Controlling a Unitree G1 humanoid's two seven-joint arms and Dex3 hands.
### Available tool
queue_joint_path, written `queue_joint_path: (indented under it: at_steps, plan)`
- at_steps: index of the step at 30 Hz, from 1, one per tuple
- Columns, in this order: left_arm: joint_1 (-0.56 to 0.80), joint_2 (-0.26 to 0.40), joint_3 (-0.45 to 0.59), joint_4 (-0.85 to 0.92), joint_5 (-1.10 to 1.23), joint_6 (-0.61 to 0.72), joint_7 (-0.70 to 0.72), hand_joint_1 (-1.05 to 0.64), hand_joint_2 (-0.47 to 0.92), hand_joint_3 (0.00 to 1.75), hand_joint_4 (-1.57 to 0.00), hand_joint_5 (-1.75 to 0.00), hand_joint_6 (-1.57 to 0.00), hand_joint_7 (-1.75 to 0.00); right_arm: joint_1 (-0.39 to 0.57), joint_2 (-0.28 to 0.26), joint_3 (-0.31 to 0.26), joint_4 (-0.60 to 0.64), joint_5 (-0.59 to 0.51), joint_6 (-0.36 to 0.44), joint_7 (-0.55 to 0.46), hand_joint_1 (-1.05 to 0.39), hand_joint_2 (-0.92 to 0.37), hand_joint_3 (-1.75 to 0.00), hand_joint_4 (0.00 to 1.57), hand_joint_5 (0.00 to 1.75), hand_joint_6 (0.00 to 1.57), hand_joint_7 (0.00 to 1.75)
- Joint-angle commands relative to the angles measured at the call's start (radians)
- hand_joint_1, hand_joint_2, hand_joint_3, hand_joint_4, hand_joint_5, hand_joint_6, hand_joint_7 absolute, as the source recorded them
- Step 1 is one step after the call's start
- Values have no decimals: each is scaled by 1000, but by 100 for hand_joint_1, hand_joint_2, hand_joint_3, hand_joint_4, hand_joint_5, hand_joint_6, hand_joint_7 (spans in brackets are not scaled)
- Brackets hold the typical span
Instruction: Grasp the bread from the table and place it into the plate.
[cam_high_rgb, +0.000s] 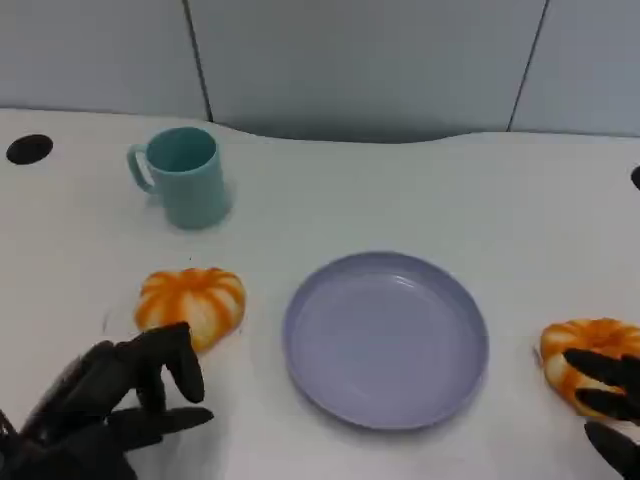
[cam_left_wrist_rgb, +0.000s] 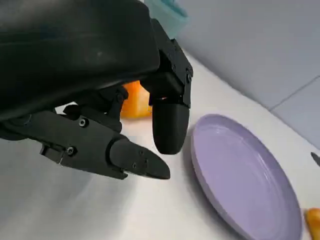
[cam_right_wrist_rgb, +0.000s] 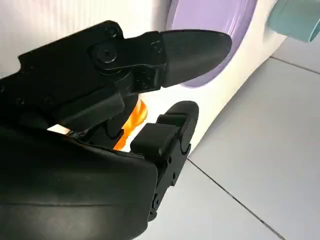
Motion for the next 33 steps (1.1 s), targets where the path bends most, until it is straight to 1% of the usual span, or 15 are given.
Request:
queue_joint_path:
  at_steps: [1,5,7,8,9,10,11,12,13,15,18,22,24,25,33]
  plan:
    - [-20,21,13,-41,104,-57,125,-29,92,6,-77,-175,-56,-175,4,2,-3,-22,-1,18,-15,-39,-92,-35,95,0,80,0]
    - [-20,25,6,-42,124,-57,153,-30,92,6,-76,-175,-56,-175,5,2,-2,-26,-1,23,-16,-39,-92,-35,95,0,80,0]
    - [-39,56,1,-90,272,-51,244,-33,92,6,-74,-175,-53,-175,1,5,1,-21,0,11,-19,-38,-92,-34,96,1,80,0]
    - [-57,82,-20,-141,429,25,297,-35,92,6,-73,-175,-51,-175,-2,5,5,-18,-4,9,-20,-38,-92,-34,96,1,80,0]
    - [-78,102,-44,-185,548,105,297,-44,91,4,-65,-157,-52,-141,-2,5,8,-25,-11,18,-21,-38,-92,-34,97,1,80,0]
    - [-91,113,-61,-212,618,163,289,-48,92,3,-58,-148,-53,-120,-1,5,10,-31,-16,26,-22,-38,-92,-34,96,1,80,0]
    - [-101,122,-74,-234,658,210,257,-50,92,2,-55,-143,-54,-108,2,8,12,-41,-16,39,-21,-38,-92,-34,96,1,80,0]
    - [-104,124,-82,-246,669,234,234,-53,92,1,-50,-134,-56,-85,4,11,12,-48,-15,48,-20,-39,-92,-34,96,1,80,0]
    - [-115,132,-93,-262,664,268,173,-54,92,1,-48,-130,-59,-75,4,11,13,-48,-18,47,-21,-39,-92,-34,96,1,80,0]
    - [-126,144,-110,-288,654,317,99,-59,89,0,-41,-94,-62,-33,5,10,14,-49,-23,45,-24,-40,-92,-34,97,1,80,0]
    - [-145,170,-135,-316,649,369,14,-64,86,0,-39,-57,-62,-5,2,12,16,-44,-26,36,-31,-40,-92,-35,98,1,80,0]
    - [-191,208,-183,-320,679,412,-71,-69,85,0,-25,-39,-44,0,3,15,19,-43,-22,30,-29,-39,-92,-34,98,1,80,0]
    - [-214,222,-204,-327,681,428,-120,-72,82,0,-9,-30,-23,0,4,16,19,-46,-17,36,-25,-39,-92,-34,97,1,80,0]
    - [-220,226,-211,-329,681,435,-132,-72,81,0,-7,-29,-20,0,4,16,20,-47,-16,38,-25,-39,-92,-34,97,1,80,0]
    - [-225,238,-229,-337,669,455,-138,-72,80,0,-4,-28,-17,0,4,16,20,-47,-16,38,-25,-39,-92,-34,97,1,80,0]
